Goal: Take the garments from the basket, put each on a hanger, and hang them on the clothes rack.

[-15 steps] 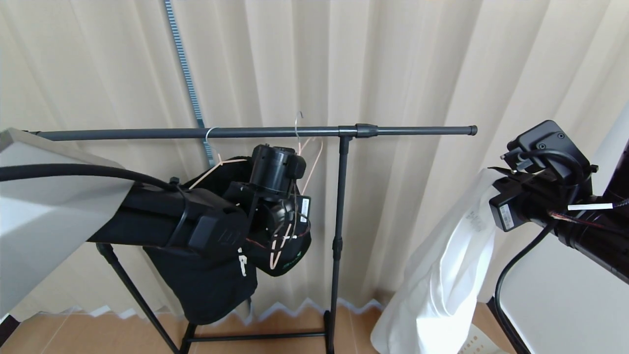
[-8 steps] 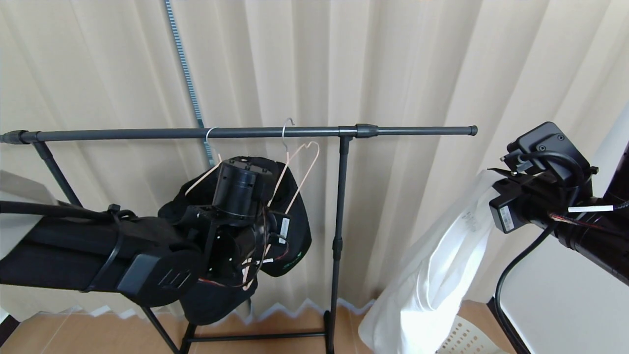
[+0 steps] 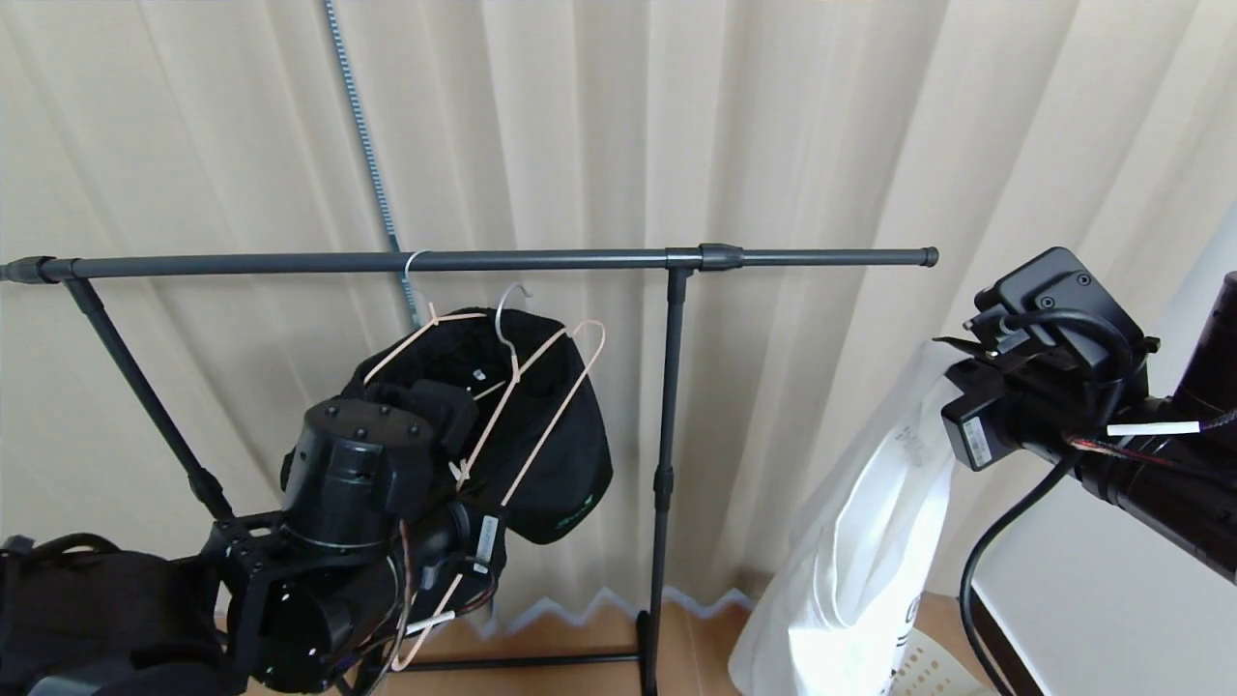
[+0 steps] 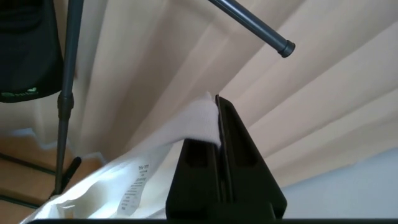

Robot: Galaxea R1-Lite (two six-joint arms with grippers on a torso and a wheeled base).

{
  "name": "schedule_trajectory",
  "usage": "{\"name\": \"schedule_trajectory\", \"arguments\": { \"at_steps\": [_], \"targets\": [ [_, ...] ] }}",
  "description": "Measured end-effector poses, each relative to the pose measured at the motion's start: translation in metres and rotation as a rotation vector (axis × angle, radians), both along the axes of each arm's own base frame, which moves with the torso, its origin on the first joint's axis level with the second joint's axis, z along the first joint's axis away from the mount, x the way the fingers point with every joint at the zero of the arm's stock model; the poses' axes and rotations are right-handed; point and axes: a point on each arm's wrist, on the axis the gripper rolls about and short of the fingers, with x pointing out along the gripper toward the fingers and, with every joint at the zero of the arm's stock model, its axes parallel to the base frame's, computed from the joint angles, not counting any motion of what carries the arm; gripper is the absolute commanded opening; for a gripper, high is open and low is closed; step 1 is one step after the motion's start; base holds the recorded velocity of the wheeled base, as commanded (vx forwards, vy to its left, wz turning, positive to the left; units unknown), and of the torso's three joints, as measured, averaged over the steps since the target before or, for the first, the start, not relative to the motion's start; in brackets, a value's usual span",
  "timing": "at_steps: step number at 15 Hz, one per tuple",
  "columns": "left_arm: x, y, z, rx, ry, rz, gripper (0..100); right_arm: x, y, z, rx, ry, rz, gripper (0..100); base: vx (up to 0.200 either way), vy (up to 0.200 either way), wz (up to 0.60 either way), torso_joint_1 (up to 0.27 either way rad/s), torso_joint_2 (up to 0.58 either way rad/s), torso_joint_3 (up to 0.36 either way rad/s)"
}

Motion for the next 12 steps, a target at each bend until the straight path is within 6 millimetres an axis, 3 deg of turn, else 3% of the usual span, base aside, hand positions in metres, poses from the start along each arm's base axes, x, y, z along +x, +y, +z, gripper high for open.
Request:
{"name": "schedule_trajectory", "arguments": {
  "at_steps": [6,12],
  "targets": [
    [-0.045,0.029,-0.007,-0.045,0.049,-0.210,0,-0.002,0.009,-0.003,-0.010,0.009,0.011,0,0.000,0.000,0.00,0.000,0.00,0.000],
    [-0.073,0.044,-0.005,-0.085,0.053,-0.426,0,0.010,0.014,-0.004,-0.016,-0.026,-0.143,0,0.000,0.000,0.00,0.000,0.00,0.000]
  ]
}}
